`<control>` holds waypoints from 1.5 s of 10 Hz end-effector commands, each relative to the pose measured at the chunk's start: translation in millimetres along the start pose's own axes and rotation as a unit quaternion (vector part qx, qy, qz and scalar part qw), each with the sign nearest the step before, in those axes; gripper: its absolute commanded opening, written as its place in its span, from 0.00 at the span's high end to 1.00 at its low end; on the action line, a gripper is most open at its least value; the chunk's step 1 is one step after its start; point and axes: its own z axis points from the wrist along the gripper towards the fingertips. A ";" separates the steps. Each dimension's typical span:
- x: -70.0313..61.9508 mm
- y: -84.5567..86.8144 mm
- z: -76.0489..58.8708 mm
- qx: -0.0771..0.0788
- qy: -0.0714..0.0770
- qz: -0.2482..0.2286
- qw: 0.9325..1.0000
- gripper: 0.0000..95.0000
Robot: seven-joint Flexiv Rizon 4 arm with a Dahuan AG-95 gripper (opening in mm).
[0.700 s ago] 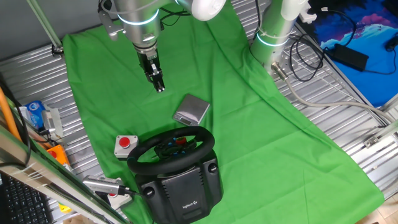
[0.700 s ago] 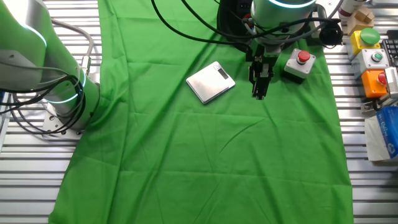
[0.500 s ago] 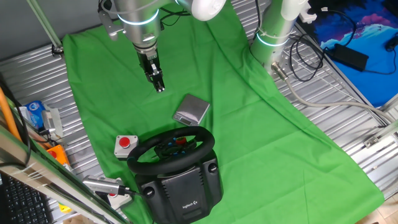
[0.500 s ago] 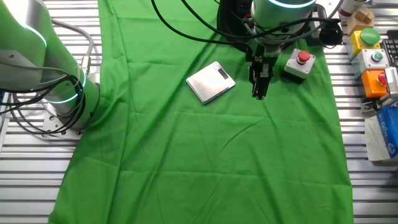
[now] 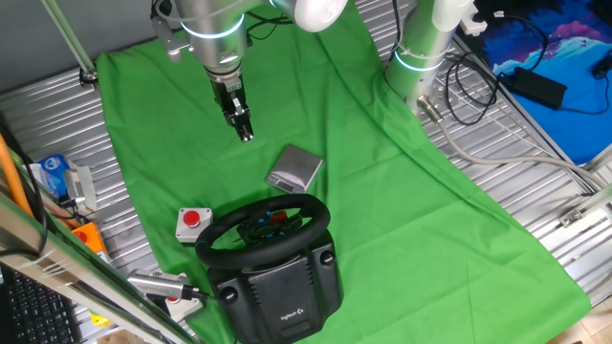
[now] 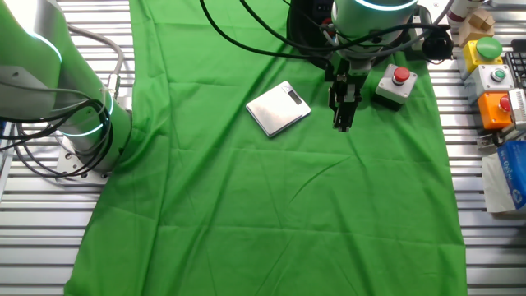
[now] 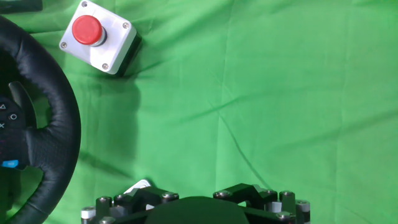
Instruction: Rotate the steering wheel 90 degrees counterclockwise
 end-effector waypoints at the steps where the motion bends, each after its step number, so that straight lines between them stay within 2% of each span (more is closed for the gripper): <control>1: 0.1 0.0 -0.1 -0.006 -0.013 -0.022 1.000 1.00; 15: 0.1 0.0 -0.1 -0.005 -0.012 -0.022 1.000 1.00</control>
